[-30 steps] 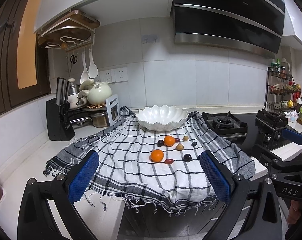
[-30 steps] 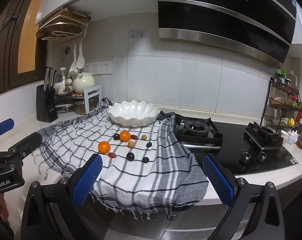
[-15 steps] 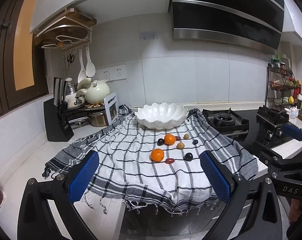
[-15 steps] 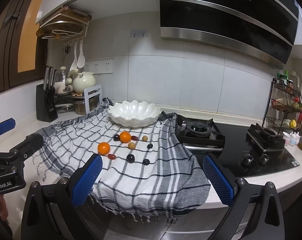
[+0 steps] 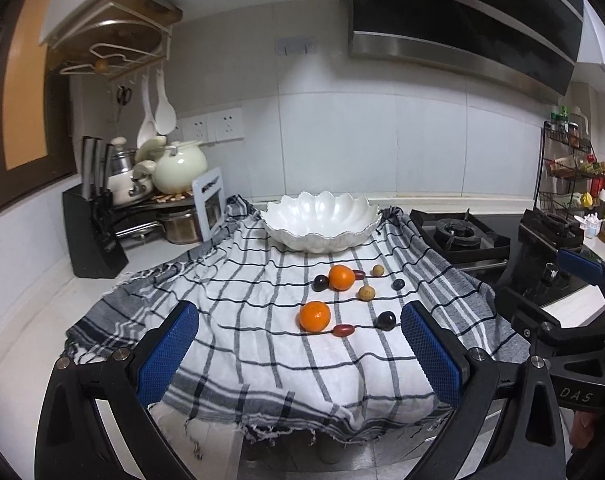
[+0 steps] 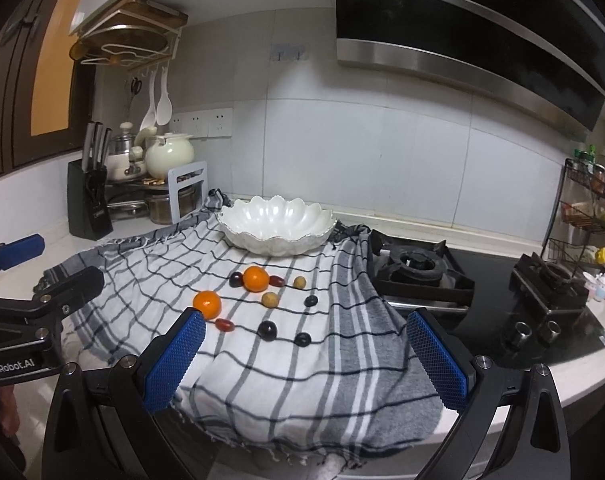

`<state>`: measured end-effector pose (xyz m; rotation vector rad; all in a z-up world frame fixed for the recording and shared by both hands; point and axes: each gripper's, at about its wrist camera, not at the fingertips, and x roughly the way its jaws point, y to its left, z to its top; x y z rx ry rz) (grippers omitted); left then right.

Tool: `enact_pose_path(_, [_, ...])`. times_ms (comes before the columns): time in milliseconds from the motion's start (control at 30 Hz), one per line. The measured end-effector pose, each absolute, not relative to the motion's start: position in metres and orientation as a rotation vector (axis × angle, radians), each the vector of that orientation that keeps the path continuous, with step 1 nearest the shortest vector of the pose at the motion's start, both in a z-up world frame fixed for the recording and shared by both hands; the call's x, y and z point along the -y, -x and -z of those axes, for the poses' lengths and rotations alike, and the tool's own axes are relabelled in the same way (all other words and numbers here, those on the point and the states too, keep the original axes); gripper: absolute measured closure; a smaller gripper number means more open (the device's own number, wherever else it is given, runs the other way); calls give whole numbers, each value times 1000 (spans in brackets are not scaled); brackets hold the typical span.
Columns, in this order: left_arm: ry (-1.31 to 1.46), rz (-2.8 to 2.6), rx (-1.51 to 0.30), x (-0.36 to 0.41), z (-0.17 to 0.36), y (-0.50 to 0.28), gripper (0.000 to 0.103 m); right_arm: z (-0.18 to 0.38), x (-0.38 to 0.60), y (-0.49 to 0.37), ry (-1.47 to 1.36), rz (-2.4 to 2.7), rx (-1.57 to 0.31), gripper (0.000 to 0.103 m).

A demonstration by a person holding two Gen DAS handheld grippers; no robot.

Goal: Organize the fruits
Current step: 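Reach the left gripper to the mandarin while the right gripper reaches the dark grape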

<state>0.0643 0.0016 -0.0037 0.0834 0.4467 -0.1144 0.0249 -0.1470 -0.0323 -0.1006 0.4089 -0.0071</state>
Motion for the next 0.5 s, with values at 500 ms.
enact_pose_path(500, [-105,187,-582,-1,36,-162,18,69,134,-121,79,-53,-544,26])
